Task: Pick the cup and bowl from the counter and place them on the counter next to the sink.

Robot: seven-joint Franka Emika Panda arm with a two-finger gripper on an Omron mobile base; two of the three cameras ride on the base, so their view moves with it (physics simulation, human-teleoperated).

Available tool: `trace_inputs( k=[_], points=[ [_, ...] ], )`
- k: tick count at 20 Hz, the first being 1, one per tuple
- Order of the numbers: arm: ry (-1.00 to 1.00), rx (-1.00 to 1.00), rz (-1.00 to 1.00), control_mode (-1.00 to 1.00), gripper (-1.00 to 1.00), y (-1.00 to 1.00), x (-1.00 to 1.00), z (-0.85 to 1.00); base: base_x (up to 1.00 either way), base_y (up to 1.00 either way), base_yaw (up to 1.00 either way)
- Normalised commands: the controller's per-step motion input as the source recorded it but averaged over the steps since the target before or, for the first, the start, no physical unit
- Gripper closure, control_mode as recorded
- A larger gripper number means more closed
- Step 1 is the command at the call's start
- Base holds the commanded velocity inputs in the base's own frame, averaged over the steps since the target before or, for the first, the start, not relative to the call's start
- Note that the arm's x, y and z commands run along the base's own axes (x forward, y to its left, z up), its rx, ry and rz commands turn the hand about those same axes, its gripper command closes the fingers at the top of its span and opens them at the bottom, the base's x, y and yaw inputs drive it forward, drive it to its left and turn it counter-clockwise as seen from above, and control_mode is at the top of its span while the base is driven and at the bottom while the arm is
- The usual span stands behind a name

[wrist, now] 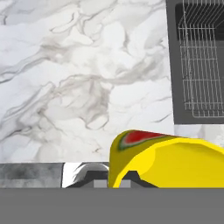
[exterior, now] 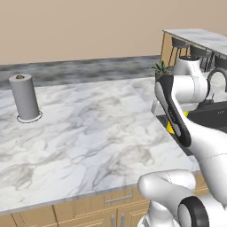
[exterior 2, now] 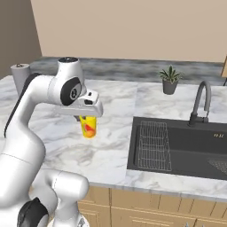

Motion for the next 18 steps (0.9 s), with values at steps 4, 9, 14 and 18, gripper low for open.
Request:
trace_inputs(
  k=[4,9,14,18],
  points=[
    [0.07,-0.02,-0.01,-1.0,1.0,-0.02,0.18,-0.08,0.0,0.0,0.0],
    [0.01,0.0,-0.03,-1.0,1.0,-0.08,0.12,-0.32,0.0,0.0,0.0],
    [0.0,0.0,-0.02,-1.0,1.0,-0.16,0.05,-0.44,0.0,0.0,0.0],
    [0.0,0.0,-0.01,-1.0,1.0,-0.13,0.07,-0.44,0.0,0.0,0.0]
  ],
)
